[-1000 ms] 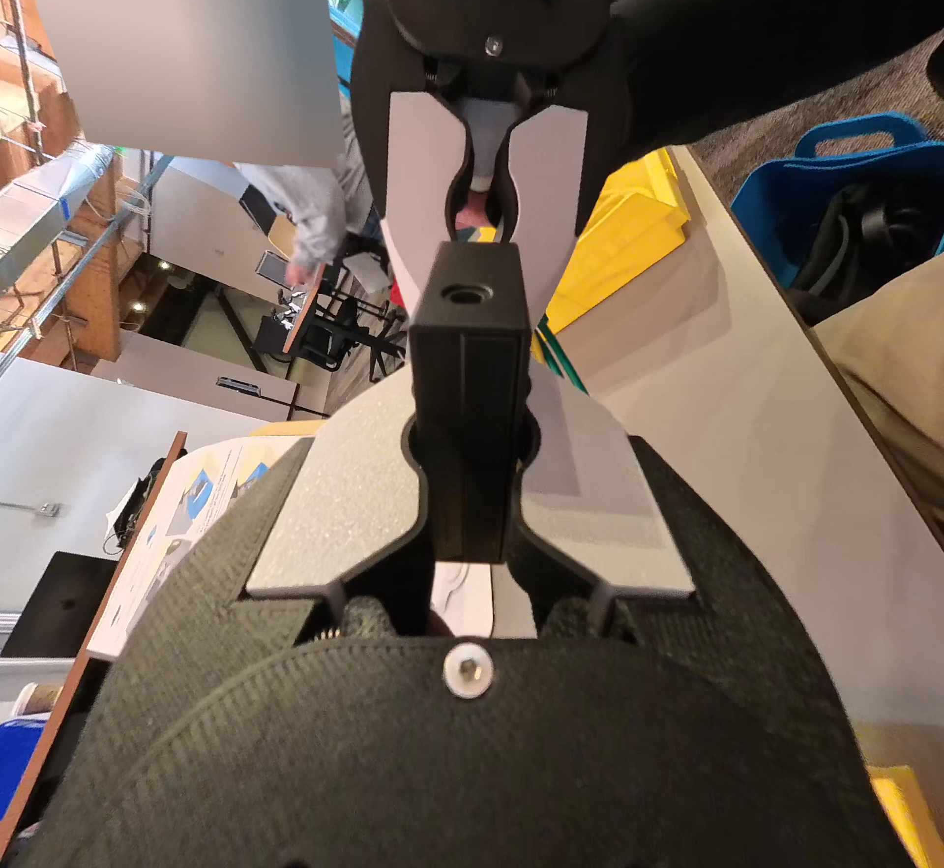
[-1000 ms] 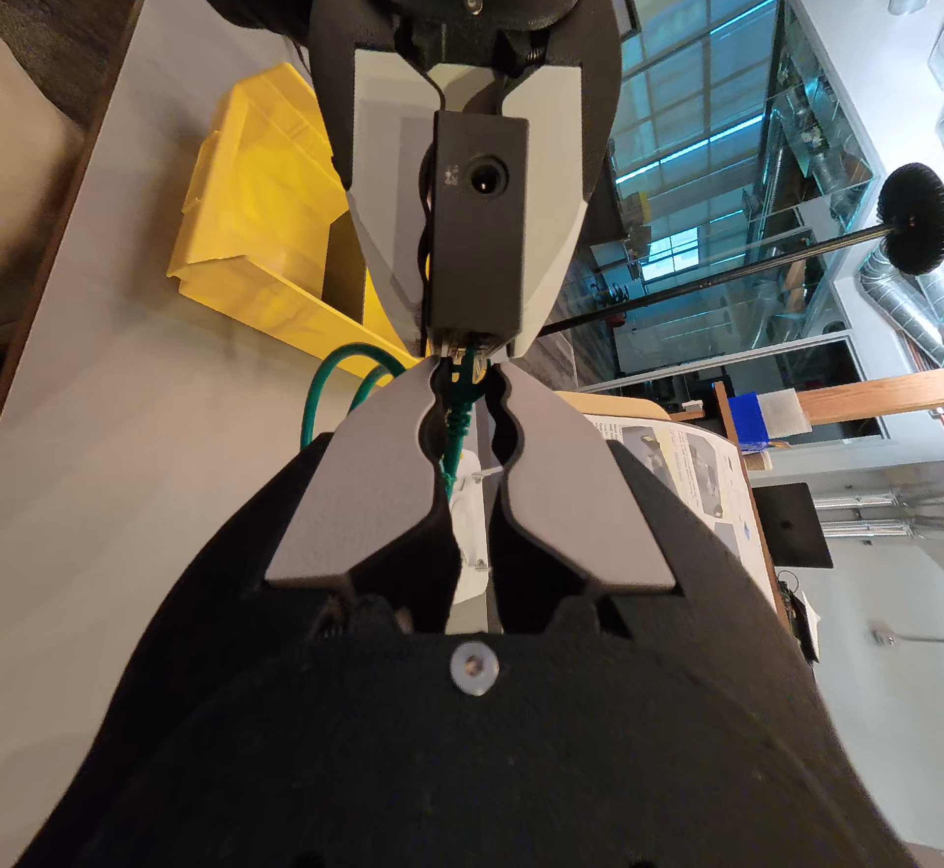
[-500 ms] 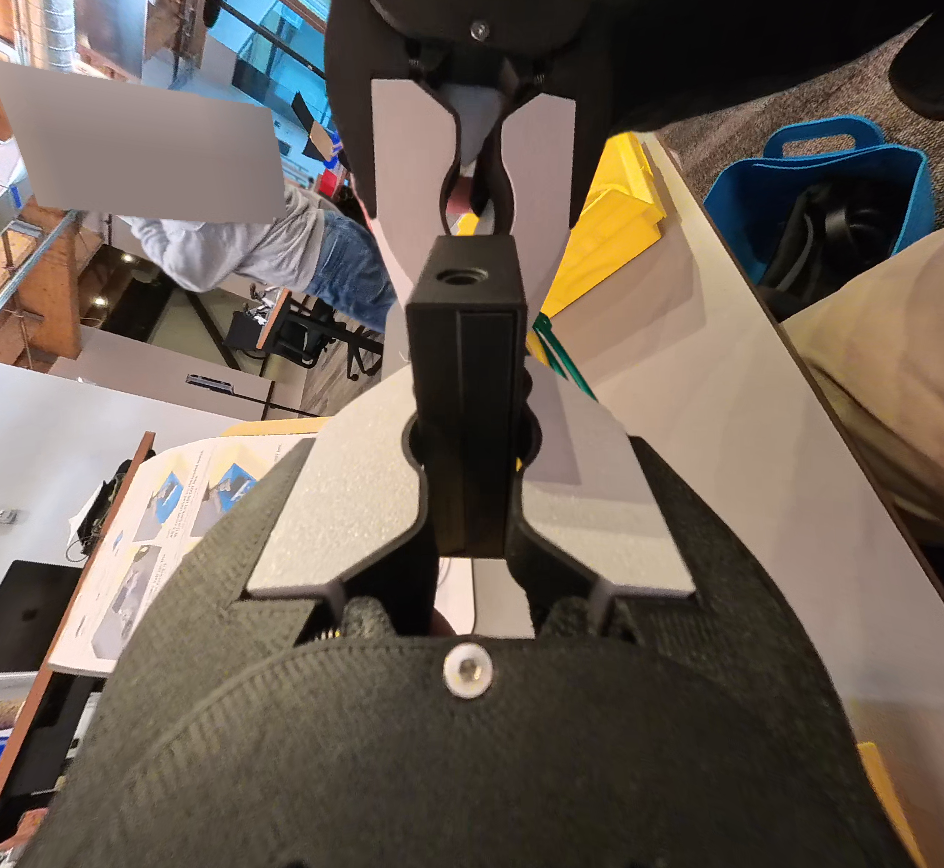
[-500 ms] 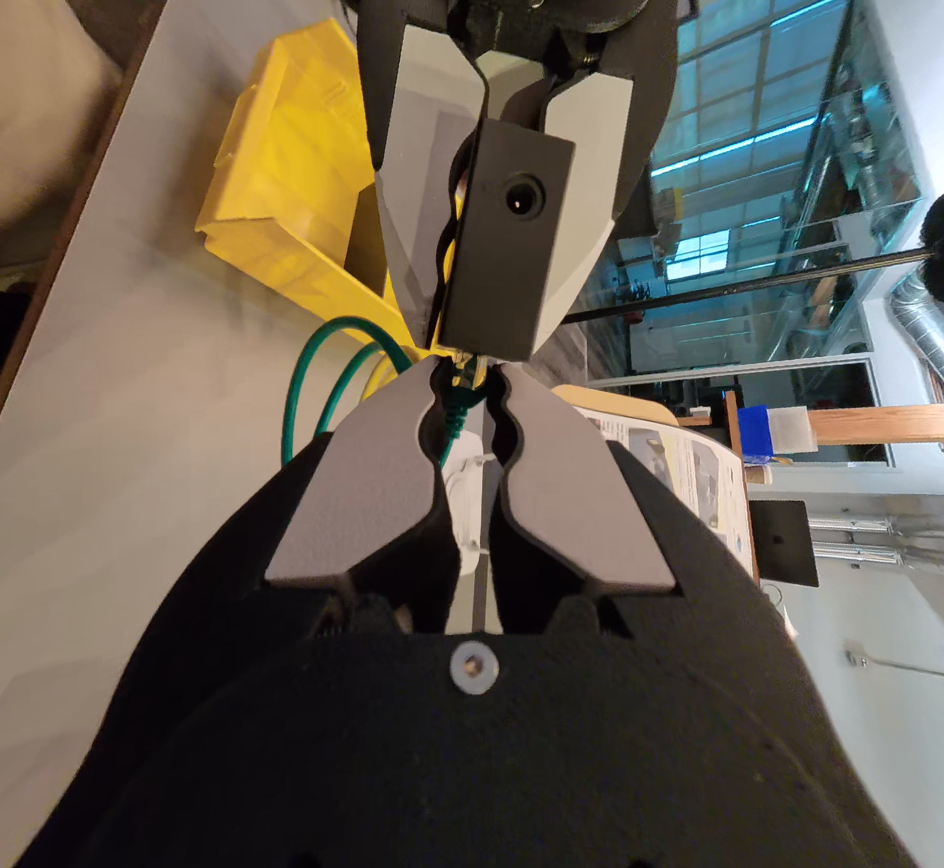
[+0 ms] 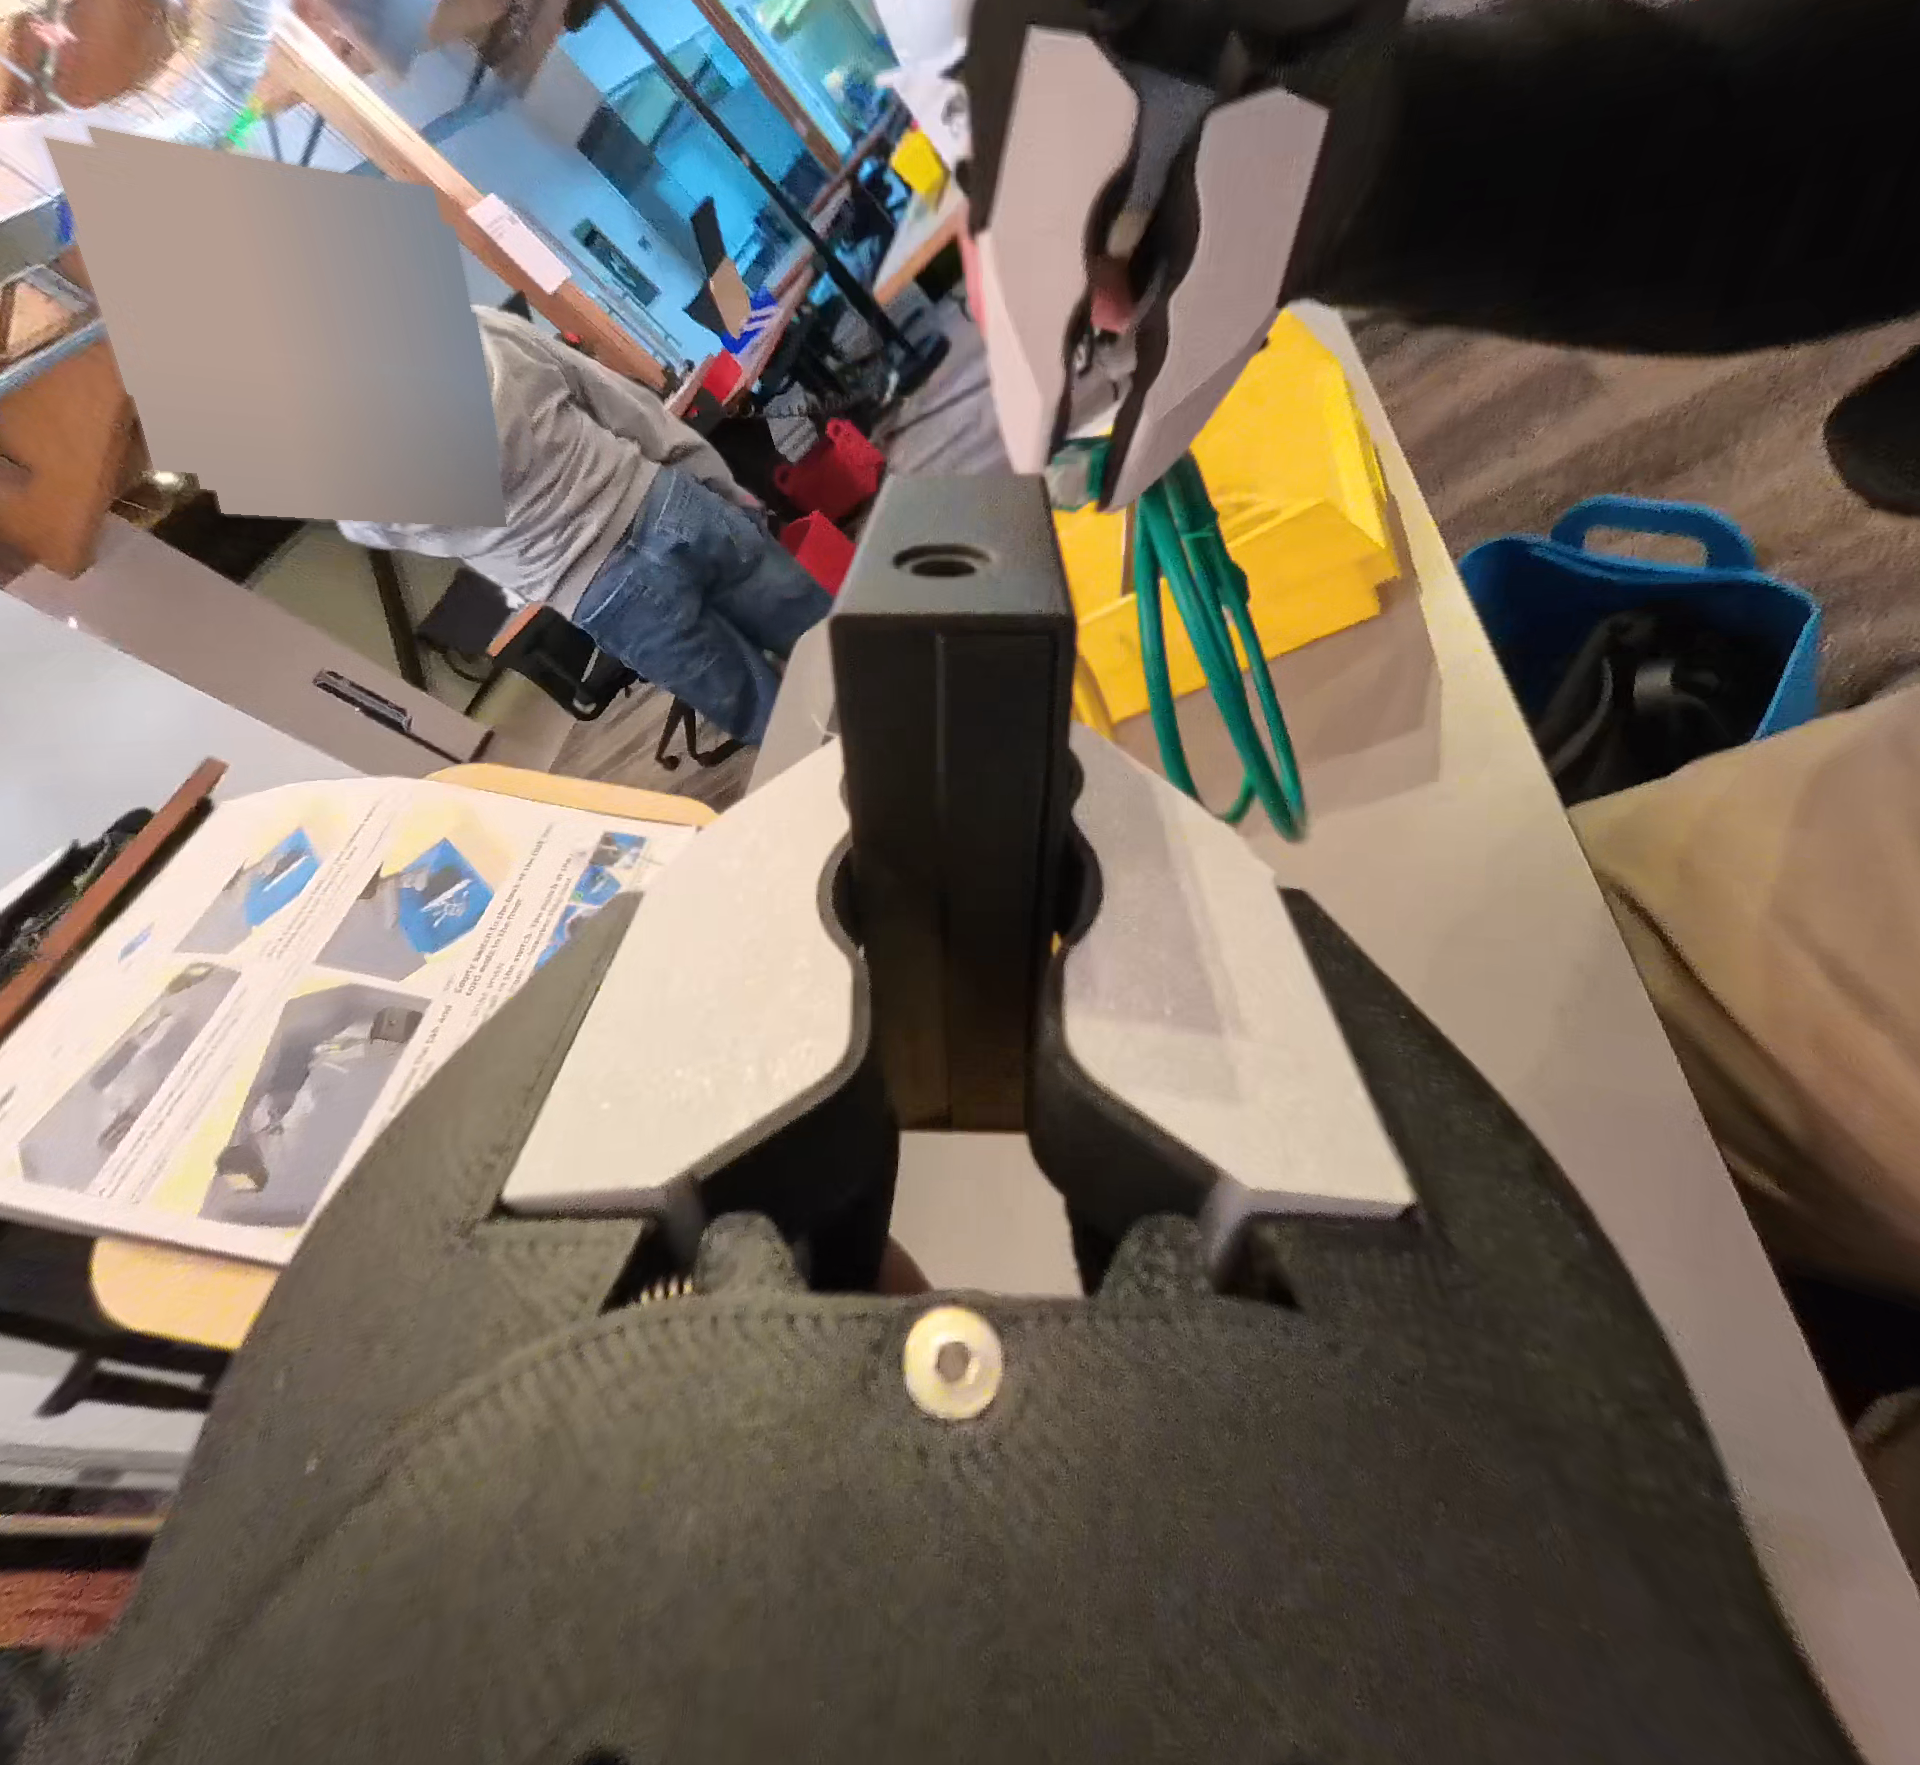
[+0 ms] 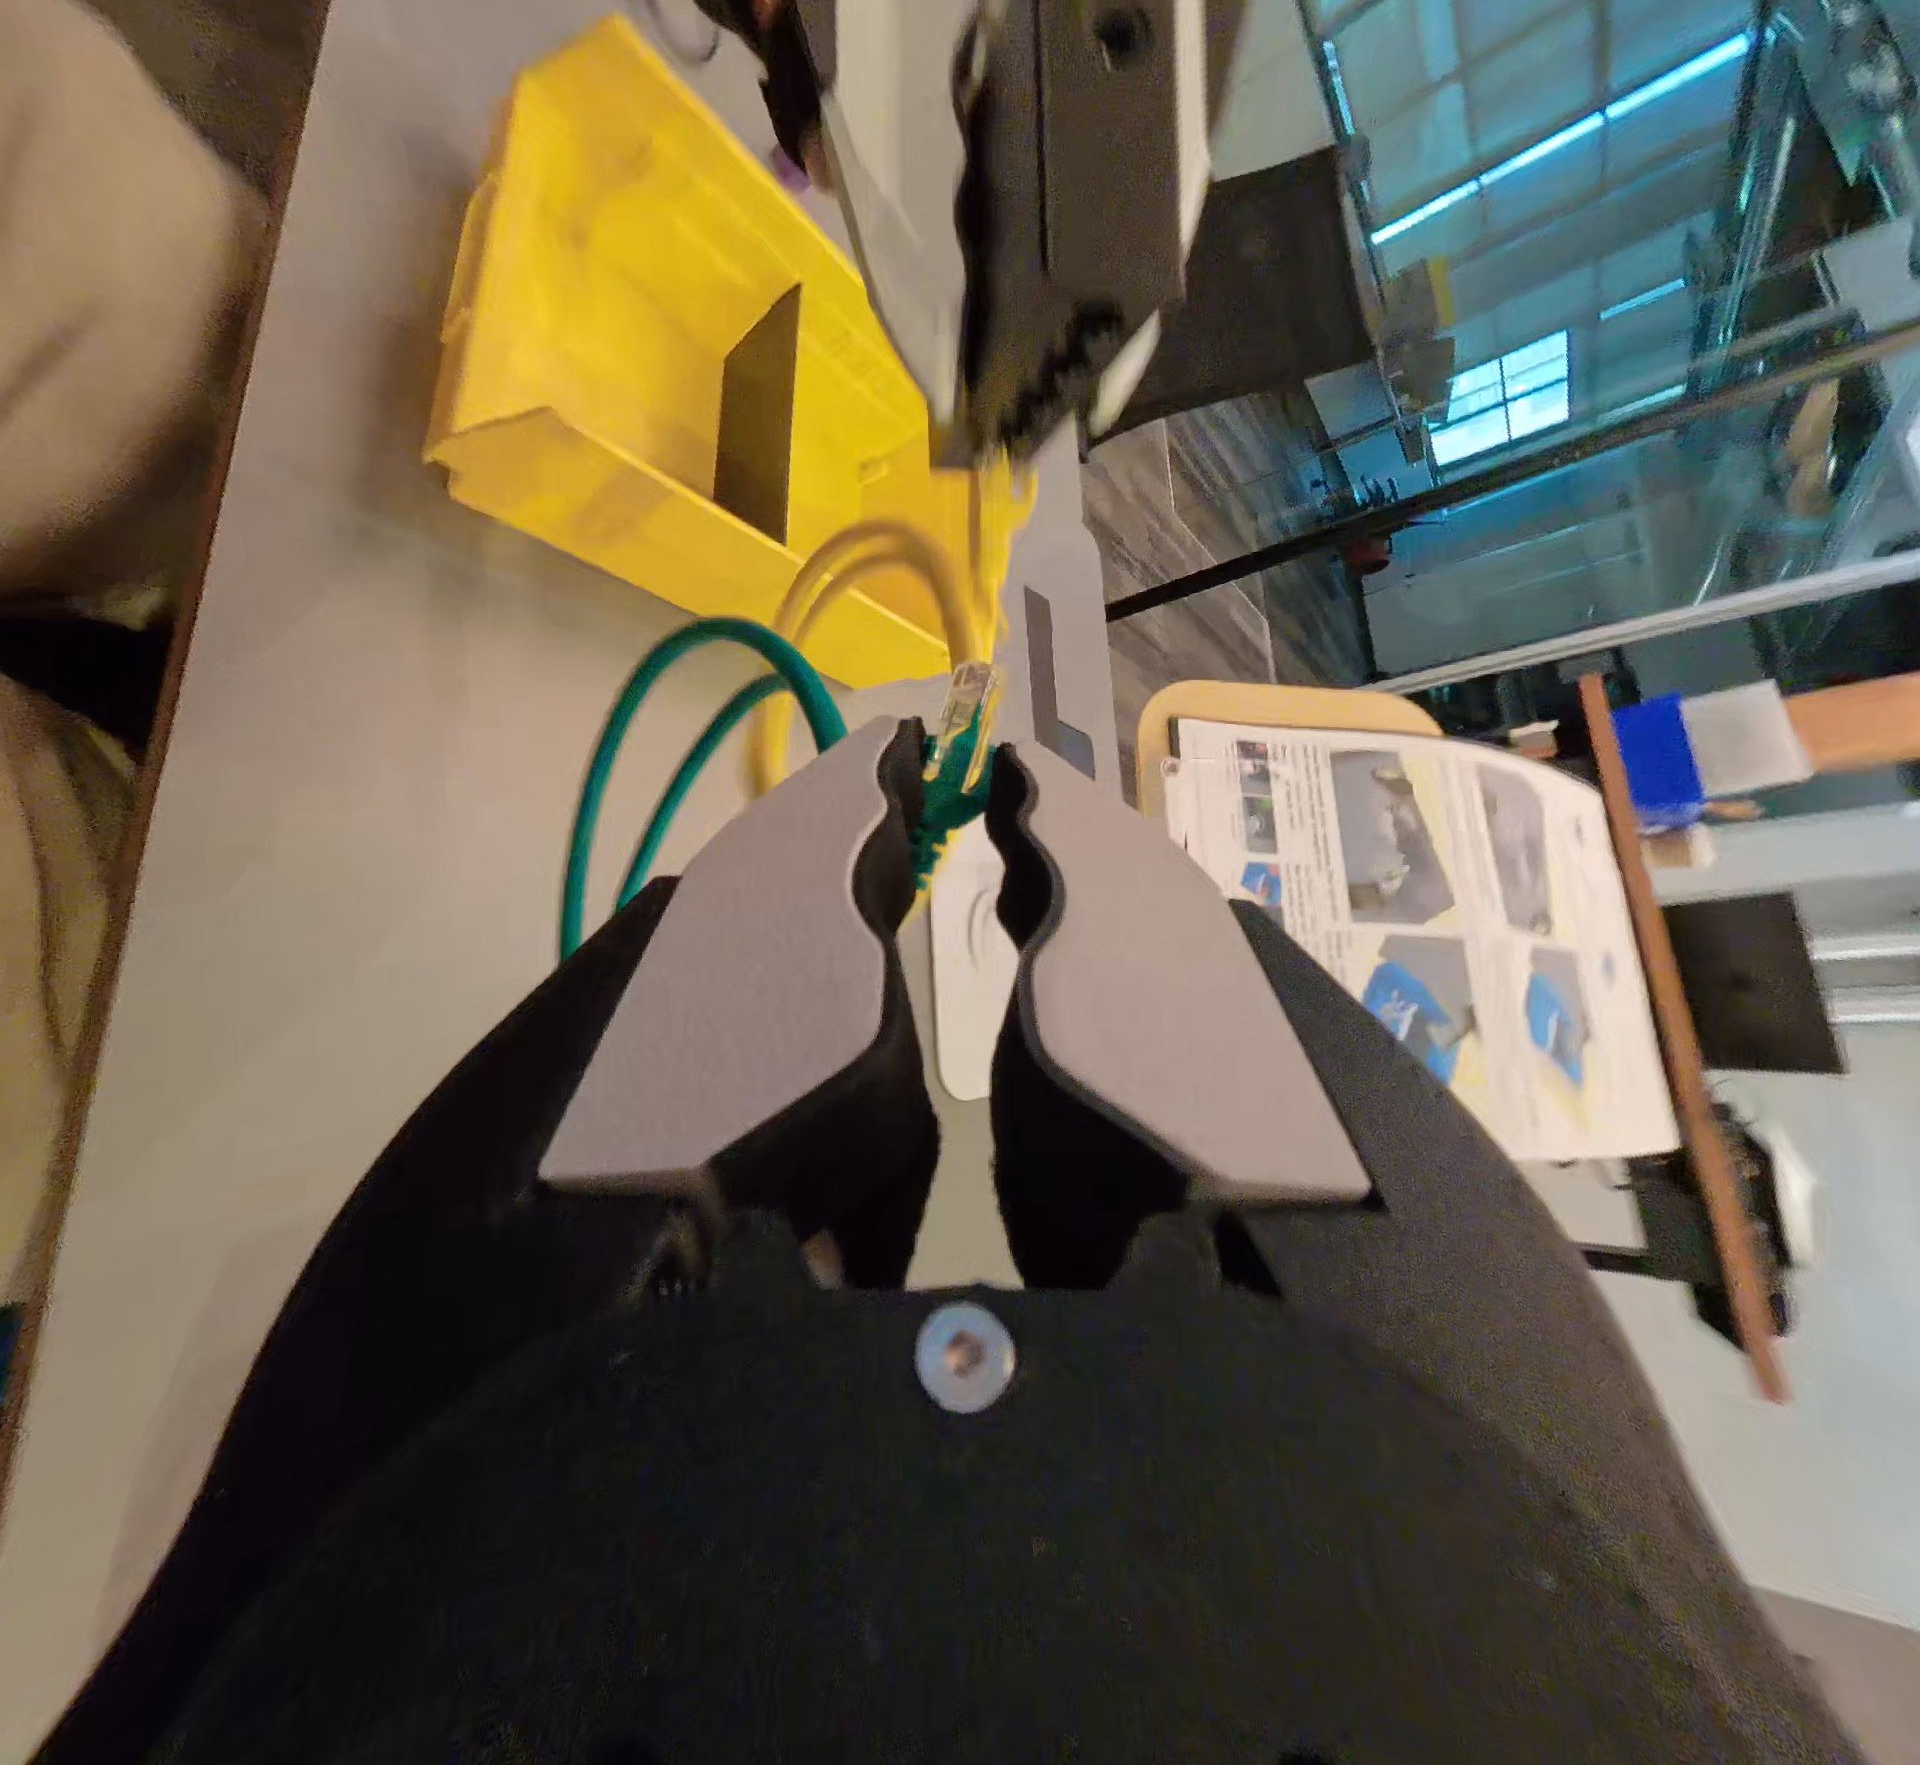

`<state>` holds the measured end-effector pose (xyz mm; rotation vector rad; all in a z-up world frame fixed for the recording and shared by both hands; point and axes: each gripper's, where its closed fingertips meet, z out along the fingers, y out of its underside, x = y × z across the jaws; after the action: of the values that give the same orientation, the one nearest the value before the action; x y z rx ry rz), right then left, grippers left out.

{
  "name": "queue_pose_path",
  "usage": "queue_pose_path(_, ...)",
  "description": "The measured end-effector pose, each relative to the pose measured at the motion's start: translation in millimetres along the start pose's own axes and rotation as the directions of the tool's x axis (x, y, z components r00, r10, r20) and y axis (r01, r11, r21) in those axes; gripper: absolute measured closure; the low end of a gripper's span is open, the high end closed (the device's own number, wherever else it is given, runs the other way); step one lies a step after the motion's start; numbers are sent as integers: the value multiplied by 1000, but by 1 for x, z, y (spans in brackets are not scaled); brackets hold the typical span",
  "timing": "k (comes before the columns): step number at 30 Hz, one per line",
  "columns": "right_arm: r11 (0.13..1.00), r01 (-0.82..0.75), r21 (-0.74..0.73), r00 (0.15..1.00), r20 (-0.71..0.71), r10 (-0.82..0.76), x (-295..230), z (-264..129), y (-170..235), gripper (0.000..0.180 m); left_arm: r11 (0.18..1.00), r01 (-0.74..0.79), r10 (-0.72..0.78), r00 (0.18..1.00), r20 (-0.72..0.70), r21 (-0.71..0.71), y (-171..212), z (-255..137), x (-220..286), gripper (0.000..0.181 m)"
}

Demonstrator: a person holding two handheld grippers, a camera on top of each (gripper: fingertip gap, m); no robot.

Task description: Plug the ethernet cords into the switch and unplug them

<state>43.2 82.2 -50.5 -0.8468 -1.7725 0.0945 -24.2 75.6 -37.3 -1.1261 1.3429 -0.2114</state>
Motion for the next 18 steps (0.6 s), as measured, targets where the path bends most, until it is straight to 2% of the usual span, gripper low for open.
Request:
queue_pose_path(1,999,-37,26,999,0,37,2,-7,2,168,1000,-10,10,1000,17,21,-7,-4,-4,151)
queue_pose_path(3,994,-99,35,995,-28,100,9,-16,5,168,997,-81,80,997,5,10,-17,1,3,151)
queue_pose_path(5,984,-168,-50,982,-100,163,21,-29,32,168,987,-147,149,988,25,-71,-7,6,5,151)
queue_pose_path(8,945,-326,-28,927,-206,314,36,-65,66,167,980,-141,145,989,23,-138,11,7,2,151)
queue_pose_path(13,812,-583,-31,747,-413,521,40,-131,140,168,976,-155,163,986,45,-152,15,8,-3,151)
queue_pose_path(18,623,-781,44,513,-523,681,14,-171,215,167,962,-184,199,979,52,-204,21,6,-5,151)
